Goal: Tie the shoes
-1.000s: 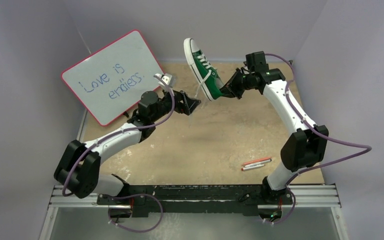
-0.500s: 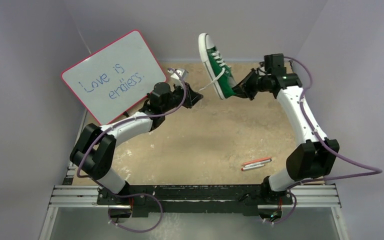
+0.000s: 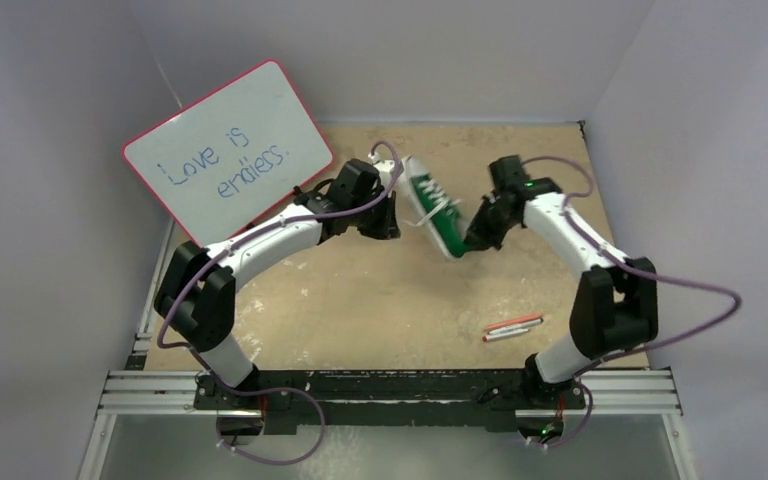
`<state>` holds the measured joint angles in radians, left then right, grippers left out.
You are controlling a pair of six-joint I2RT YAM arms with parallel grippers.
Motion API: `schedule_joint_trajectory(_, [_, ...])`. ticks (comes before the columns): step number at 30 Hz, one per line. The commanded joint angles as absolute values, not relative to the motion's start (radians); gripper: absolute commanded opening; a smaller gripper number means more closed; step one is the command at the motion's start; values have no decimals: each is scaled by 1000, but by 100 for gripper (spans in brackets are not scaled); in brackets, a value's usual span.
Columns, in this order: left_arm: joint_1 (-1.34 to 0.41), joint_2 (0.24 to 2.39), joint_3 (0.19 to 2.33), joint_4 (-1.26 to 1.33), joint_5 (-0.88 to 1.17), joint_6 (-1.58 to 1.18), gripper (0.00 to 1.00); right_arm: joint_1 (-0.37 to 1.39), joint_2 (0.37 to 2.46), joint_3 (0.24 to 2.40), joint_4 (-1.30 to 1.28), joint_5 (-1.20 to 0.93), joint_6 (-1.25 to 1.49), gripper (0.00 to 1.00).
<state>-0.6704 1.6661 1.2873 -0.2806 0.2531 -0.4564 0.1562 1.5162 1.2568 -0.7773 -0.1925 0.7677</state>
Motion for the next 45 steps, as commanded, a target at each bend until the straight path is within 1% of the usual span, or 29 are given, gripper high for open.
schedule_joint_trajectory(1, [-657, 1596, 1291, -537, 129, -357, 0, 337, 1585, 1158, -607, -262, 940, 0])
schedule_joint_trajectory(3, [-645, 1584, 1279, -589, 91, -354, 0, 362, 1613, 1168, -604, -255, 959, 0])
schedule_joint_trajectory(4, [-640, 1572, 1257, -600, 79, -355, 0, 365, 1619, 1171, -600, -255, 957, 7])
schedule_joint_trajectory(6, [-624, 1552, 1228, -612, 68, -358, 0, 371, 1630, 1169, -577, -297, 942, 32])
schedule_joint_trajectory(7, [-618, 1539, 1216, -616, 65, -360, 0, 375, 1640, 1169, -563, -351, 918, 40])
schedule_joint_trajectory(10, [-593, 1530, 1203, -647, 43, -365, 0, 382, 1680, 1188, -584, -500, 788, 54])
schedule_joint_trajectory(11, [-584, 1529, 1203, -661, 40, -364, 0, 382, 1691, 1192, -587, -568, 724, 57])
schedule_joint_trajectory(12, [-577, 1528, 1206, -677, 39, -362, 0, 382, 1702, 1197, -609, -623, 656, 57])
schedule_joint_trajectory(15, [-564, 1523, 1220, -740, 12, -355, 0, 381, 1695, 1239, -697, -621, 488, 58])
schedule_joint_trajectory(17, [-559, 1511, 1222, -796, 3, -352, 0, 380, 1683, 1274, -706, -564, 335, 60])
schedule_joint_trajectory(20, [-553, 1485, 1190, -836, 28, -360, 0, 387, 1713, 1311, -655, -507, 148, 59])
schedule_joint_trajectory(24, [-532, 1504, 1152, -911, 148, -385, 0, 430, 1737, 1298, -561, -476, 24, 56])
schedule_joint_trajectory(27, [-529, 1522, 1123, -959, 159, -398, 0, 488, 1737, 1287, -521, -383, -70, 55])
schedule_joint_trajectory(29, [-524, 1525, 1104, -974, 147, -406, 0, 501, 1744, 1279, -505, -327, -88, 54])
schedule_joint_trajectory(34, [-512, 1534, 1068, -987, 142, -425, 0, 518, 1771, 1249, -465, -338, -107, 52])
schedule_joint_trajectory(39, [-503, 1547, 1079, -975, 135, -432, 0, 568, 1758, 1154, -357, -261, -35, 47])
schedule_joint_trajectory(41, [-500, 1556, 1085, -960, 127, -438, 1, 590, 1729, 1123, -292, -177, 59, 41])
schedule_joint_trajectory(45, [-496, 1585, 1091, -909, 128, -446, 2, 594, 1697, 1134, -308, -43, 319, 12])
